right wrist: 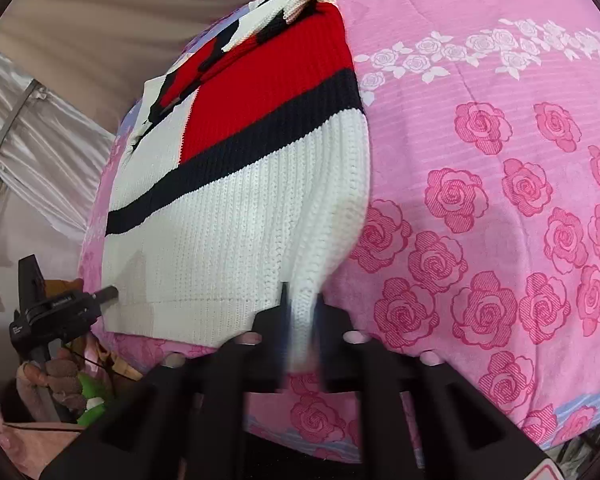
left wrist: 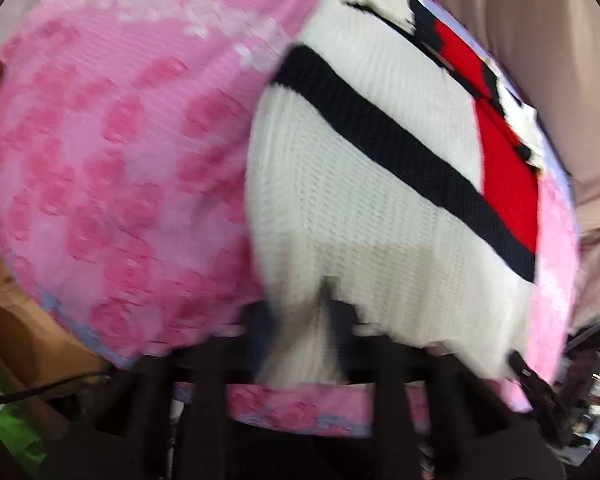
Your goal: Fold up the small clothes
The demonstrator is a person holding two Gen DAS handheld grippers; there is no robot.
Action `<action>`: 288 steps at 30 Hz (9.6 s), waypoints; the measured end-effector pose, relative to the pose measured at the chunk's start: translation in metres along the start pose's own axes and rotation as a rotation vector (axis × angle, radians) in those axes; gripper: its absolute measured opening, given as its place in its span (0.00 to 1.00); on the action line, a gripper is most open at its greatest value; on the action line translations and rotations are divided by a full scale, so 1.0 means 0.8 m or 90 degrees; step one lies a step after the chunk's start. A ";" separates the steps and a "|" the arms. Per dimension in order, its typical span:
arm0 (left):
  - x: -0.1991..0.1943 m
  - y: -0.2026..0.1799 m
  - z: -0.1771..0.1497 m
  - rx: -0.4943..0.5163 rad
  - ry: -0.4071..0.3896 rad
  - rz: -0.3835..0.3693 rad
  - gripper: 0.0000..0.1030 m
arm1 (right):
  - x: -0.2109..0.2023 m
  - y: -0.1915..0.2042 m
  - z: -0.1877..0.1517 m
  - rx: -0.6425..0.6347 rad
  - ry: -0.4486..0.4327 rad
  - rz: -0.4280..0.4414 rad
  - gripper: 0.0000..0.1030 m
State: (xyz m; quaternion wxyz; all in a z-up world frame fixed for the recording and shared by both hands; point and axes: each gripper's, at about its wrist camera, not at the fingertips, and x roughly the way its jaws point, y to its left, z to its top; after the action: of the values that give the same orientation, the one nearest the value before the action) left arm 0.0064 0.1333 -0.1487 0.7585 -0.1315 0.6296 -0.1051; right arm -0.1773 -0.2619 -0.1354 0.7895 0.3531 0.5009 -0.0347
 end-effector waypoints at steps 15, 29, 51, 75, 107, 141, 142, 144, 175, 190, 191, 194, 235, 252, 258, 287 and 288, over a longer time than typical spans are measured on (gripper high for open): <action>-0.091 0.001 -0.053 0.024 0.007 -0.062 0.10 | -0.112 -0.005 -0.022 -0.084 -0.015 0.013 0.04; -0.095 0.012 -0.155 0.082 0.155 -0.008 0.10 | -0.122 -0.035 -0.128 -0.113 0.177 -0.012 0.04; -0.117 -0.173 0.151 0.163 -0.204 -0.036 0.11 | -0.081 0.028 0.199 -0.074 -0.206 0.024 0.04; -0.015 -0.154 0.219 0.084 -0.215 0.119 0.50 | -0.018 0.001 0.238 0.017 -0.233 -0.065 0.60; -0.009 -0.082 0.128 0.015 -0.127 0.082 0.43 | -0.010 -0.007 0.121 -0.020 -0.121 -0.135 0.56; -0.085 -0.088 0.037 0.084 -0.111 0.091 0.28 | -0.098 -0.026 0.030 -0.035 -0.126 -0.183 0.40; -0.094 -0.104 0.050 0.100 -0.137 0.094 0.38 | -0.100 -0.017 0.045 -0.049 -0.141 -0.176 0.43; -0.096 -0.125 0.072 0.114 -0.167 0.093 0.44 | -0.092 -0.004 0.070 -0.066 -0.153 -0.168 0.45; 0.035 -0.136 0.186 0.111 -0.143 0.173 0.11 | 0.037 -0.023 0.200 -0.028 -0.113 -0.176 0.10; -0.025 -0.056 0.069 0.015 -0.067 0.034 0.20 | 0.007 0.050 0.065 -0.190 -0.094 -0.151 0.03; -0.021 -0.056 0.062 0.024 -0.064 0.049 0.20 | 0.013 0.032 0.066 -0.164 -0.094 -0.169 0.03; -0.010 -0.059 0.048 0.072 -0.072 0.119 0.22 | 0.015 -0.027 0.078 -0.079 -0.094 -0.177 0.00; -0.082 -0.175 0.084 0.086 -0.097 -0.198 0.07 | 0.120 0.137 0.050 -0.301 0.014 -0.071 0.00; -0.050 -0.023 0.091 -0.090 -0.099 -0.001 0.15 | 0.062 0.159 0.039 -0.306 -0.015 -0.042 0.07; -0.020 -0.060 0.120 -0.019 -0.088 -0.041 0.58 | 0.040 0.165 0.036 -0.303 -0.034 -0.052 0.07; -0.021 -0.412 -0.033 0.263 -0.018 -0.221 0.31 | -0.079 -0.034 0.043 -0.057 -0.119 -0.099 0.34; -0.040 -0.403 -0.033 0.271 -0.053 -0.212 0.35 | -0.084 -0.034 0.042 -0.055 -0.123 -0.093 0.42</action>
State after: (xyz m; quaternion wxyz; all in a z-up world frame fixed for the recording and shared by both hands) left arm -0.0234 -0.1623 -0.0168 0.7665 -0.0750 0.5315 -0.3525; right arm -0.1957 -0.3221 -0.0865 0.8437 0.2765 0.4481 -0.1043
